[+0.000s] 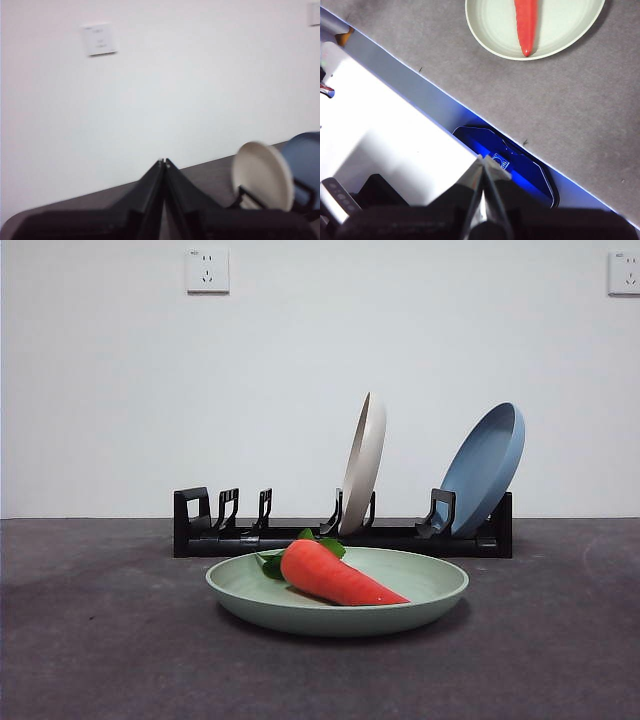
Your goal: Take the green plate from the plate rack,put the plate on the table,take the carrot from the table,put the carrot in the plate
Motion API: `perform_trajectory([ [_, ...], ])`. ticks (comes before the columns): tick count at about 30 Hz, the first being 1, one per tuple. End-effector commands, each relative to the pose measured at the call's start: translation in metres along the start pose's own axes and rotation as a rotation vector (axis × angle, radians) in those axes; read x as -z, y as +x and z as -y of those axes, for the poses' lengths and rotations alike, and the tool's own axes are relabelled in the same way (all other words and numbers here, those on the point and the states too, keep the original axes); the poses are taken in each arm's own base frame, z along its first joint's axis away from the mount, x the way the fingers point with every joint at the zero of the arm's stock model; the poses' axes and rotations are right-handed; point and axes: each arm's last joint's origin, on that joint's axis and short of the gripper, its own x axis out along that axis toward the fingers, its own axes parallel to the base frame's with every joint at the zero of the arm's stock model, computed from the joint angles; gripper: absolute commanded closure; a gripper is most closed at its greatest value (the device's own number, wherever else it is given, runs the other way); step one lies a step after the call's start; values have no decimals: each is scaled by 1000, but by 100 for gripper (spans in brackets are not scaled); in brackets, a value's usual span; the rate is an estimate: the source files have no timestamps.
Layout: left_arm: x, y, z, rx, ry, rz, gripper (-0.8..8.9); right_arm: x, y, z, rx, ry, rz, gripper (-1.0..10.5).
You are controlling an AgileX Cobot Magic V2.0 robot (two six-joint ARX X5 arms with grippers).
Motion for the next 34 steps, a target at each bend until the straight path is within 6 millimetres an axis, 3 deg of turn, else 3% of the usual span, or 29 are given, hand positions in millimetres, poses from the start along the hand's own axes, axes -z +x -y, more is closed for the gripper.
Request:
perform_trajectory([
  [1,48,-5,1,-35,13,-49,815,0,0,0,1,-7,3,945],
  [7,117,-17,5,-79,-49,-121,815,0,0,0,1,-7,3,945],
  [16,179,-23,11,-95,-100,-212,815,0,0,0,1,-7,3,945],
  [28,201,-30,14,-83,-114,-342,815,0,0,0,1,-7,3,945],
  [34,199,-30,14,-85,-111,-315,815,0,0,0,1,-7,3,945],
])
